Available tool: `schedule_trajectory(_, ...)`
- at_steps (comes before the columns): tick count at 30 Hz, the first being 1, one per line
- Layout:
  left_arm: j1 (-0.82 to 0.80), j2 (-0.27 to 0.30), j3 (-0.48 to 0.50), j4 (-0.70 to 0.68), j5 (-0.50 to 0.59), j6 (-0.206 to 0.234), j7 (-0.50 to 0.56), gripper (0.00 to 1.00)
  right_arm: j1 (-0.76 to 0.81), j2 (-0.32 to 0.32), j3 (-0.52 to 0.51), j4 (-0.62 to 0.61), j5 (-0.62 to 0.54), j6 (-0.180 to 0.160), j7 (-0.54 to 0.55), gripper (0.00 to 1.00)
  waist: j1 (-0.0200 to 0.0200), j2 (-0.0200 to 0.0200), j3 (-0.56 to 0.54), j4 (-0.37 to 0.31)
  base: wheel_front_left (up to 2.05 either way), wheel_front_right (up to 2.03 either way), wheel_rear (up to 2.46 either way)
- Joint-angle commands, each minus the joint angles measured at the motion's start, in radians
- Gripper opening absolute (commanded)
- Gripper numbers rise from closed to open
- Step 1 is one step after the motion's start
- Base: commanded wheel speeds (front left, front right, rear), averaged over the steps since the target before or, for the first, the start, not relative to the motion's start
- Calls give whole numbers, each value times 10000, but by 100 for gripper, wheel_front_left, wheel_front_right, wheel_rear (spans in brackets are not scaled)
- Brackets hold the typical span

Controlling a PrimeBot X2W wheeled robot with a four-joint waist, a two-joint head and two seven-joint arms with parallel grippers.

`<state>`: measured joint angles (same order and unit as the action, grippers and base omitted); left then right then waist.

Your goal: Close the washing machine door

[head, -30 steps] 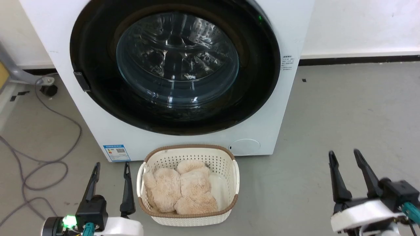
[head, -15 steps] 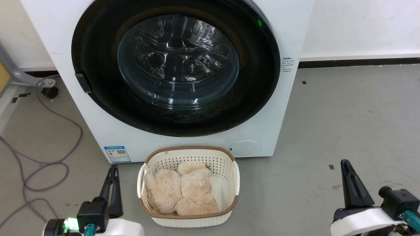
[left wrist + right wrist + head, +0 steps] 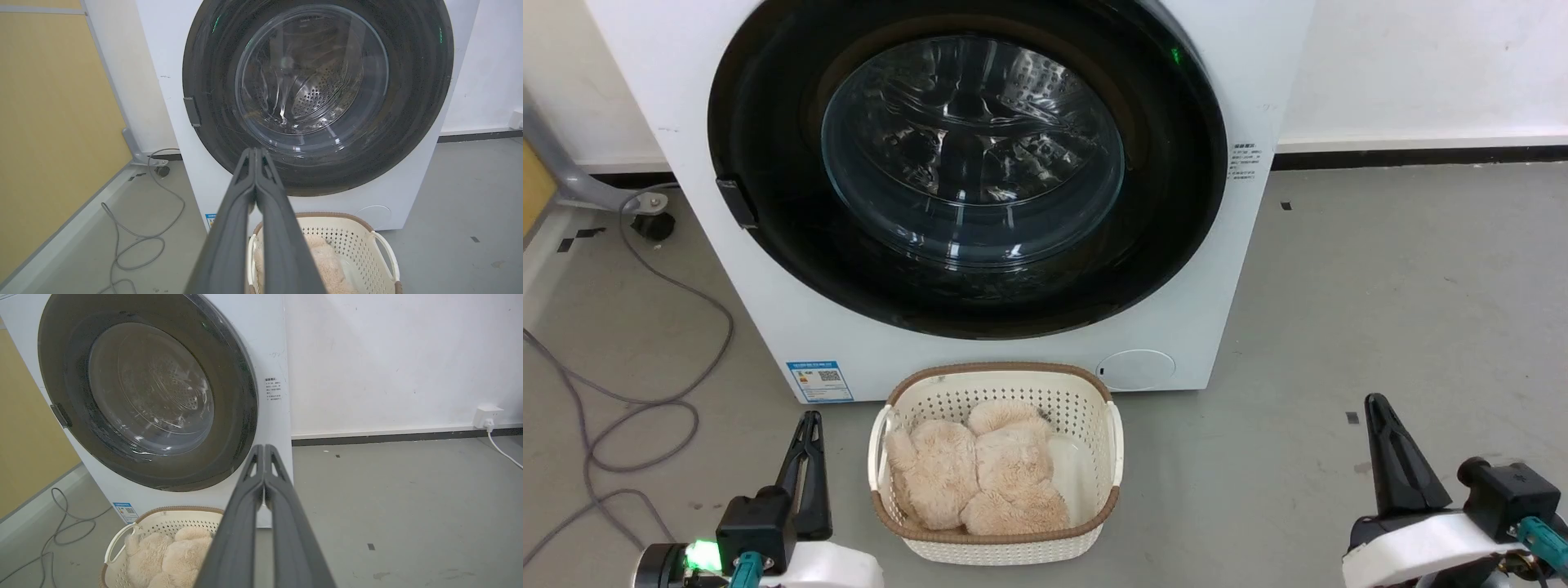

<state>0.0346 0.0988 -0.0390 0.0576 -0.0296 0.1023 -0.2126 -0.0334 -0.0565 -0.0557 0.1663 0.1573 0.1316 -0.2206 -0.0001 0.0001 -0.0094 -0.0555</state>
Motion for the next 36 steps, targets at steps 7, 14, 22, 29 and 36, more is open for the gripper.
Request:
schedule_trajectory(7, -80, -70, 58, -77, 59, -103, 169, 0, 78, 15, 68, -182, -152, -2, 207, 0, 1, -1, 7, 39, 0, 0, 0)
schedule_trajectory(14, -99, -101, 82, -113, 77, -170, 312, 0, 97, 18, 104, -290, -256, -3, 353, 0, 1, -1, 13, 77, 0, 0, 0)
schedule_trajectory(22, -122, -135, 110, -155, 97, -247, 476, 0, 118, 22, 145, -414, -375, -3, 520, 0, 1, -1, 20, 120, 0, 0, 0)
schedule_trajectory(29, -141, -166, 134, -192, 114, -314, 618, 0, 137, 26, 180, -522, -478, -4, 666, 0, 1, -1, 27, 157, 0, 0, 0)
schedule_trajectory(36, -163, -201, 162, -233, 134, -391, 782, 0, 158, 30, 221, -646, -597, -4, 833, 0, 1, -1, 34, 201, 0, 0, 0)
